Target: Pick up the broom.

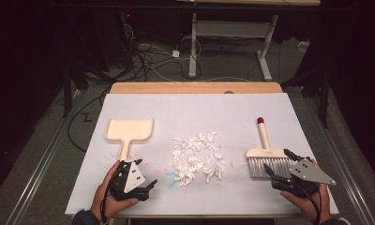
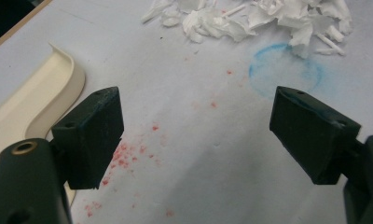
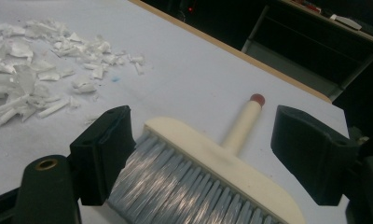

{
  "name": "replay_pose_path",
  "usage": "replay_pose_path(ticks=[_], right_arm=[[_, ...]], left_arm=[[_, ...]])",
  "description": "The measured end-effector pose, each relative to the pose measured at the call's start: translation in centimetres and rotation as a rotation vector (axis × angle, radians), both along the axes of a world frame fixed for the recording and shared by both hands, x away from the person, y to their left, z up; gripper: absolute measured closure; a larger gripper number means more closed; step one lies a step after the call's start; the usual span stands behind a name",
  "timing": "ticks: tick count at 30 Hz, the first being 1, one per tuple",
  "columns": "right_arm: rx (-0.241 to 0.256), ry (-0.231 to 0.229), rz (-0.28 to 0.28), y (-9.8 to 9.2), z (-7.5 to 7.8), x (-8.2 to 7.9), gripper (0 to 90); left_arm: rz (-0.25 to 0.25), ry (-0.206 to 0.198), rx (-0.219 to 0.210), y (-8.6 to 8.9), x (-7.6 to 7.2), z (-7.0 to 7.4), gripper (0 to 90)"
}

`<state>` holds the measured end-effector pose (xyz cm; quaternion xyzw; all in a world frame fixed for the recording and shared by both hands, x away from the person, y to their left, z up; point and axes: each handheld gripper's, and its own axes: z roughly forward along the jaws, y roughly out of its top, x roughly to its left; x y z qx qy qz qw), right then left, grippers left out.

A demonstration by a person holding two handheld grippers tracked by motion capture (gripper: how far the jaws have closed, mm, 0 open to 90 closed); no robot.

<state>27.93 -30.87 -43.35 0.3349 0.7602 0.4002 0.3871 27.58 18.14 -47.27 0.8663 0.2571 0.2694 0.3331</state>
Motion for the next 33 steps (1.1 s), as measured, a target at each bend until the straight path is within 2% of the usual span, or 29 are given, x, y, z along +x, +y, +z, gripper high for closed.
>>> replay_pose_path(ticks=[5,10,14,16,17,18,19,21,22,23,24,25,27,28,29,30,31,32,33], right_arm=[[0.001,0.010,-0.006,-0.2,-0.1,-0.3,21.2],[-0.009,-0.010,-0.013,0.0,0.3,-0.3,21.1],[-0.028,-0.004,-0.017,0.1,0.3,0.0,21.0],[-0.041,-0.005,-0.040,0.0,0.5,0.4,21.1],[-0.044,0.003,-0.058,-0.1,0.9,1.2,21.2],[-0.035,0.018,-0.074,-0.2,1.1,1.7,21.7],[-0.040,0.036,-0.067,-0.3,1.3,2.3,22.5],[-0.012,0.076,-0.049,-0.6,1.6,3.3,27.2],[-0.008,0.119,-0.077,-0.6,1.8,4.3,25.0],[-0.008,0.119,-0.077,-0.6,1.8,4.3,25.0],[-0.011,0.159,-0.099,-0.5,2.1,5.9,27.3],[-0.014,0.185,-0.125,-0.4,2.2,6.6,26.7],[0.013,0.268,-0.155,-0.3,2.2,8.6,28.4],[0.007,0.286,-0.178,-0.1,2.1,9.2,29.4],[0.007,0.286,-0.178,-0.1,2.1,9.2,29.4],[-0.012,0.310,-0.204,0.1,1.9,10.0,28.3],[-0.015,0.355,-0.217,0.2,1.4,11.1,29.5],[0.001,0.422,-0.251,0.3,0.5,12.7,31.4],[0.001,0.448,-0.262,0.3,0.1,13.2,31.6]], left_arm=[[-0.009,-0.005,-0.002,-0.4,0.1,0.1,16.8],[-0.026,0.001,0.010,-0.4,0.2,-0.1,16.8],[-0.028,0.001,-0.008,-0.5,0.3,0.0,16.7],[-0.033,0.001,0.002,-0.7,0.3,-0.1,16.8],[-0.036,0.005,0.008,-0.8,0.3,-0.2,16.8],[-0.036,0.005,0.008,-0.8,0.3,-0.2,16.8],[-0.034,0.005,0.012,-0.8,0.3,-0.1,16.8],[-0.033,0.004,0.009,-0.7,0.4,-0.1,16.8],[-0.029,0.004,0.006,-0.7,0.4,-0.1,16.8],[-0.029,0.004,0.006,-0.7,0.4,-0.1,16.8],[-0.031,0.006,0.006,-0.7,0.5,-0.1,16.8],[-0.032,0.005,0.007,-0.7,0.5,-0.1,16.8],[-0.034,0.008,0.008,-0.7,0.5,-0.2,16.8],[-0.034,0.009,0.012,-0.7,0.4,-0.2,16.8],[-0.034,0.009,0.012,-0.7,0.4,-0.2,16.8],[-0.033,0.011,0.010,-0.7,0.4,-0.2,16.8],[-0.035,0.013,0.009,-0.6,0.4,-0.2,16.8],[-0.035,0.012,0.012,-0.6,0.4,-0.2,16.8],[-0.034,0.013,0.014,-0.6,0.4,-0.2,16.8]])
